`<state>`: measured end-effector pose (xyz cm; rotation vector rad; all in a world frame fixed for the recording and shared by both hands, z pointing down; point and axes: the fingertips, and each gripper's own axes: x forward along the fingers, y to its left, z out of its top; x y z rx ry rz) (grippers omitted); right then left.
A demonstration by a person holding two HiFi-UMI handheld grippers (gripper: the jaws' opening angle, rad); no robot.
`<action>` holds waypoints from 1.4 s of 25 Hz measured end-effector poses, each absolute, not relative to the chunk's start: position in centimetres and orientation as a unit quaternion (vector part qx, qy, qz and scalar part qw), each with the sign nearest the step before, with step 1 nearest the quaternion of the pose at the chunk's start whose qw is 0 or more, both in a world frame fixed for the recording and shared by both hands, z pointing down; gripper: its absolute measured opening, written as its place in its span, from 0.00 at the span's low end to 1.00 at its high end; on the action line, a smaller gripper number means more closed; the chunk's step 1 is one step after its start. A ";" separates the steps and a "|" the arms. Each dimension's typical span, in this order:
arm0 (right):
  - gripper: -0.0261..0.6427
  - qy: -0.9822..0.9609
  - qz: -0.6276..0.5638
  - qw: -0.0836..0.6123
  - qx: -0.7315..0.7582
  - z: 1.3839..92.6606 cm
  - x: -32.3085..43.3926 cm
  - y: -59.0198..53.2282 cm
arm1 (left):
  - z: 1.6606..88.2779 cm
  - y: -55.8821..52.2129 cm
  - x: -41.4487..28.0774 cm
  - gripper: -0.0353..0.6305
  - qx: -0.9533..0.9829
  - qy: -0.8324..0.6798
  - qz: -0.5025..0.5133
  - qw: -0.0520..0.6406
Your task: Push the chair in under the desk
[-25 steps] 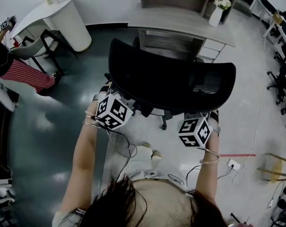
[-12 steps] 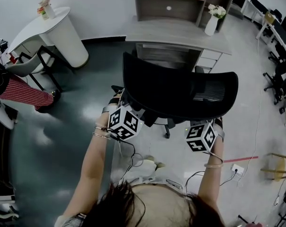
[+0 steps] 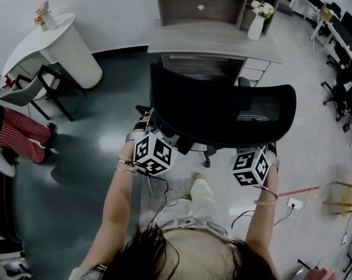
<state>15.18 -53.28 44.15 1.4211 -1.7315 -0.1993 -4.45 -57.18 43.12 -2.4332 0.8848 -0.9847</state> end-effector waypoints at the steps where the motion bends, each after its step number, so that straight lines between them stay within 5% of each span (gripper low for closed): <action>1: 0.38 -0.694 -0.079 0.432 0.570 44.2 15.3 -53.5 | 43.1 -57.4 -4.4 0.42 -0.863 0.313 -0.350 0.185; 35: 0.38 -0.702 -0.091 0.420 0.568 44.0 17.4 -62.2 | 43.1 -66.2 -2.2 0.43 -0.863 0.320 -0.346 0.183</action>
